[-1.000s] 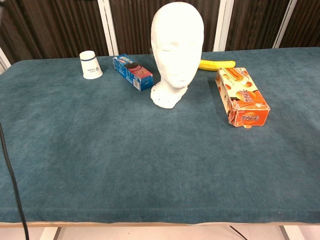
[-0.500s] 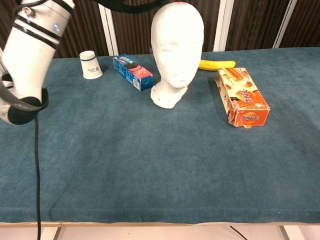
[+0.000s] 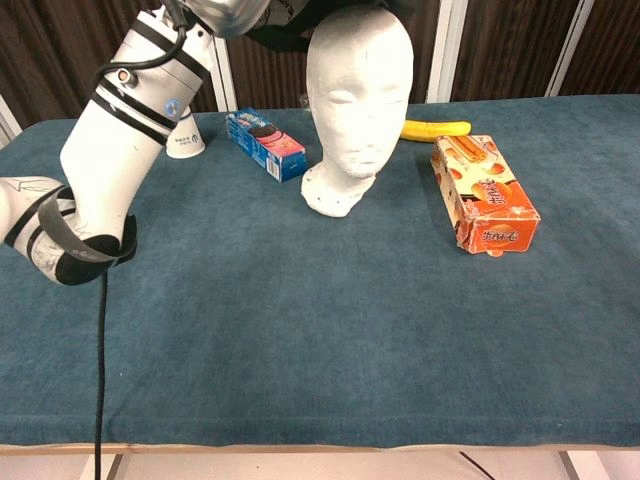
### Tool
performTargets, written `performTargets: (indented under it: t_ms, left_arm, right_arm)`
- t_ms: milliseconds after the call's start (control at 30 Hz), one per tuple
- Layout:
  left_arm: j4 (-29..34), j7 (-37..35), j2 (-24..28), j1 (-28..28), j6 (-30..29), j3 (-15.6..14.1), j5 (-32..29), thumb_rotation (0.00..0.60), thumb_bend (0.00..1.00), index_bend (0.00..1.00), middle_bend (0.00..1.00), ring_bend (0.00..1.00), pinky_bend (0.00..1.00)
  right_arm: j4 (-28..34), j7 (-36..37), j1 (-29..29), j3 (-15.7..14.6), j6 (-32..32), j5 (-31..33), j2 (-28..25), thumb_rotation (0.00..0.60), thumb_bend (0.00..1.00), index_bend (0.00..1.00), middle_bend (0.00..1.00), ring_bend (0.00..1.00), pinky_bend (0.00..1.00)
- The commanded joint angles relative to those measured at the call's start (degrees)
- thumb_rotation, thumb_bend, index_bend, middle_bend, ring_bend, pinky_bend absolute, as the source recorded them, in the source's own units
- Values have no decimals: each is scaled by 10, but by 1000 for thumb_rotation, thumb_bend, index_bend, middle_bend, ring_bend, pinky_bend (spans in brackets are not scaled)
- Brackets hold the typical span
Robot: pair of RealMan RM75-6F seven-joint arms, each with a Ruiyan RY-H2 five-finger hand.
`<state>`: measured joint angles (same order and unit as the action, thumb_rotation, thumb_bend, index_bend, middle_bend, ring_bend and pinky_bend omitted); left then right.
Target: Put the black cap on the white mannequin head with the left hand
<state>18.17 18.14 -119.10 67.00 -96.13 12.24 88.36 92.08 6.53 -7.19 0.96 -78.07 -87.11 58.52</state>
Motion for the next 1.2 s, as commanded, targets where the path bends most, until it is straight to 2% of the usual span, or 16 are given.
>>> performTargets:
  t_ms: [33,633,733,933,1200]
  left_arm:
    - [-4,4,-4,-3,4,-7,3,600,604,735,770,645,378]
    - [-37,-4,-32,-37,-19,-57,36,600,593,736,774,652,377]
    - [-44,-4,-37,-42,-14,-63,37,600,560,722,761,650,375]
    - [-45,-18,-48,-64,14,-69,31,600,432,550,613,560,347]
    - [-35,-33,-51,-70,24,-64,21,600,365,259,322,315,297]
  right_arm:
    - [-1,6,1,0,-3,-2,-2,600,149,0,0,0,106]
    - [-1,15,5,2,-13,-3,-4,600,149,0,0,0,113]
    - [-1,17,5,2,-14,-2,-4,600,149,0,0,0,113]
    - [-2,17,5,1,-13,-4,-4,600,149,0,0,0,113]
    - [-2,18,5,1,-12,-4,-5,600,149,0,0,0,113]
